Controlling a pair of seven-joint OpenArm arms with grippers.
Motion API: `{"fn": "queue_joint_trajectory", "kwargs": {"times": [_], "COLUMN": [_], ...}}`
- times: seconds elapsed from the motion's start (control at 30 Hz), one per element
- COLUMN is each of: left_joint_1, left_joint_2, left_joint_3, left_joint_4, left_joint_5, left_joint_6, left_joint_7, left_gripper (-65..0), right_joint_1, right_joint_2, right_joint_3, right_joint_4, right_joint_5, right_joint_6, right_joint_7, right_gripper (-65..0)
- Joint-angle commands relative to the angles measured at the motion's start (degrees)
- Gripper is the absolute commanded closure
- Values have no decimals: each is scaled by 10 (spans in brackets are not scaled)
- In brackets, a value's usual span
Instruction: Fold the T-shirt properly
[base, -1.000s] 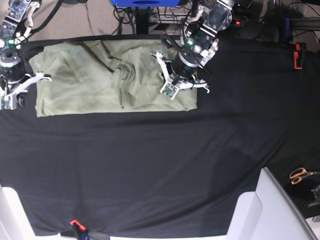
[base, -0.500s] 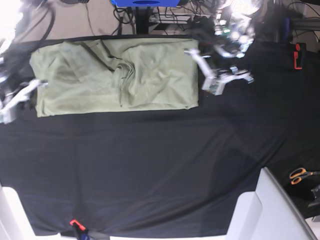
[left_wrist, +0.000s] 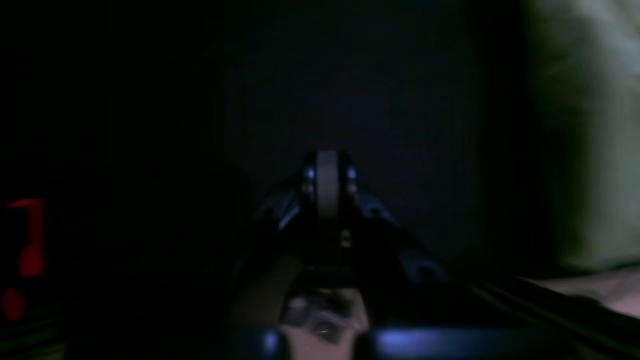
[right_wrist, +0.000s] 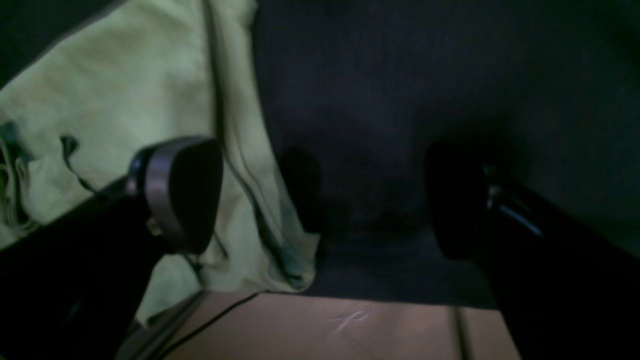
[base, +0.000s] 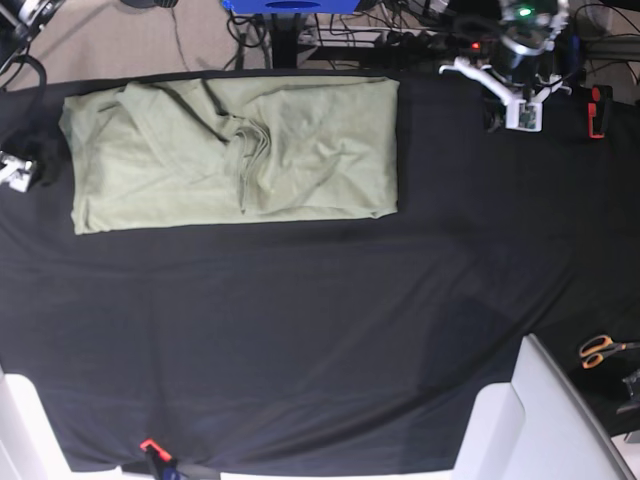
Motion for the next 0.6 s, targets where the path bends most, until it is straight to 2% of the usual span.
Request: {"fn": "queue_joint_trajectory", "kwargs": {"times": [0.0, 0.07, 0.23, 0.57], "left_joint_1": [7, 8, 5, -20], "left_joint_2": [-2, -2, 4, 13], "left_joint_3": [-4, -11, -15, -11], "left_joint_4": [4, -5, -32, -35], "left_joint_5": [-25, -66, -83, -83], "left_joint_6": [-8, -26, -70, -75], "left_joint_7": [-15, -20, -20, -18], "left_gripper": [0, 0, 0, 0], "right_joint_1": [14, 17, 13, 5], "right_joint_2": [19, 23, 2, -44], "right_joint_3": [1, 0, -25, -124], "right_joint_4": [-14, -43, -44, -44], "right_joint_5": [19, 27, 37, 36], "right_joint_6": [3, 3, 3, 3], "right_joint_7": [7, 7, -14, -12], "right_gripper": [-608, -608, -606, -603]}}
